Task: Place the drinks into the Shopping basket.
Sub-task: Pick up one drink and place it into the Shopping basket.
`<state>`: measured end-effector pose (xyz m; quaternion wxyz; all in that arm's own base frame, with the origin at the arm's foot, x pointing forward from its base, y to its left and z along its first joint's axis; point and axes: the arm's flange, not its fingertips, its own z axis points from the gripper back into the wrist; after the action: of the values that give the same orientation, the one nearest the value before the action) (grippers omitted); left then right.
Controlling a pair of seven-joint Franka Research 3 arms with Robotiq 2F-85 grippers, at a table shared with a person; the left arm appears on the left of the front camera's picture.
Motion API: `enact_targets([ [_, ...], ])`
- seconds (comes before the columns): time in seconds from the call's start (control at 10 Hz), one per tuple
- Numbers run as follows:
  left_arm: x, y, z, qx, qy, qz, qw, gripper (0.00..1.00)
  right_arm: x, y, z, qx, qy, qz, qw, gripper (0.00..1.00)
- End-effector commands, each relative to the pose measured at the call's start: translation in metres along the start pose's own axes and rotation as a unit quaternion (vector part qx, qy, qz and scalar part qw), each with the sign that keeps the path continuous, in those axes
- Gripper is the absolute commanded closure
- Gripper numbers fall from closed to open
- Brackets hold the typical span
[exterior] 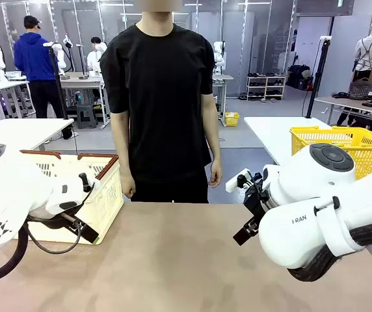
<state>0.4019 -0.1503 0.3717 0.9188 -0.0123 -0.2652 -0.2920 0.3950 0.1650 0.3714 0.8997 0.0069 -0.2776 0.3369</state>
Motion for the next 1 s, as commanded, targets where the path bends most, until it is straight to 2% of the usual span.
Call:
enact_targets([
  [0.0, 0.0001, -0.0002, 0.0000, 0.000, 0.000, 0.000, 1.000, 0.00, 0.0000, 0.0000, 0.0000, 0.000, 0.000, 0.000, 1.000, 0.00],
  [0.9, 0.0001, -0.0002, 0.0000, 0.000, 0.000, 0.000, 1.000, 0.00, 0.0000, 0.0000, 0.0000, 0.000, 0.000, 0.000, 1.000, 0.00],
])
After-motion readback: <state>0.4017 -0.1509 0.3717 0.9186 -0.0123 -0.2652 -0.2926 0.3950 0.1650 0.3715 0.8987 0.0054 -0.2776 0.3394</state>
